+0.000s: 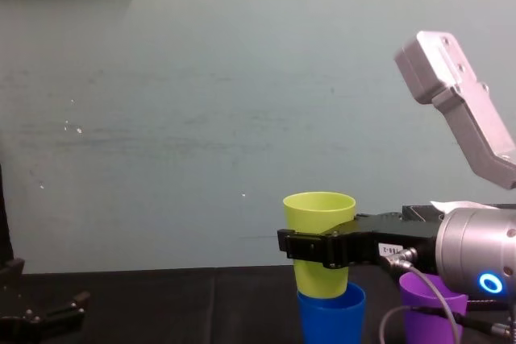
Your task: Stack the three plastic cups sequentially using one hand.
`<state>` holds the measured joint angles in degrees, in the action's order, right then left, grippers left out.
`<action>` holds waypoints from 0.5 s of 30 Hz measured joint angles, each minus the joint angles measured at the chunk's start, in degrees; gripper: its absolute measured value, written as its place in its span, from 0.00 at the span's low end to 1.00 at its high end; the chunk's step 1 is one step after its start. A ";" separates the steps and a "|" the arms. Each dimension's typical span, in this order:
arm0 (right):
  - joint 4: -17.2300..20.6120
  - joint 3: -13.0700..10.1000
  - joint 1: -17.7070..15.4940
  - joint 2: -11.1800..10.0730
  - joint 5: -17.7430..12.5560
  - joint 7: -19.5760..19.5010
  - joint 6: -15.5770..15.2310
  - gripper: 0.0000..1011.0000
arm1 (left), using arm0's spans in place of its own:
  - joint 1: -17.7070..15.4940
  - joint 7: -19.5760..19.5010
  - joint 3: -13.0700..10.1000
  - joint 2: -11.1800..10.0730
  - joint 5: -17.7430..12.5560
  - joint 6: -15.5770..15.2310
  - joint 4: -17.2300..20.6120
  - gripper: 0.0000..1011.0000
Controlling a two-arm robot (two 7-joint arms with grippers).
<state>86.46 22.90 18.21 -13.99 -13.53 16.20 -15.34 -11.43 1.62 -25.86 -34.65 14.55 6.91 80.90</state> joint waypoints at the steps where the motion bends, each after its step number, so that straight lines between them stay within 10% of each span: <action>1: -0.17 -0.01 0.03 0.08 0.06 -0.05 0.07 0.73 | 0.00 0.00 0.00 0.00 0.00 0.00 0.00 1.00; 15: -2.94 -0.72 0.46 1.14 1.06 -0.21 1.27 0.73 | 0.00 0.00 0.00 0.00 0.00 0.00 0.00 1.00</action>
<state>83.52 22.18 18.67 -12.85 -12.47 16.00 -14.07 -11.43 1.62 -25.86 -34.65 14.55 6.91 80.90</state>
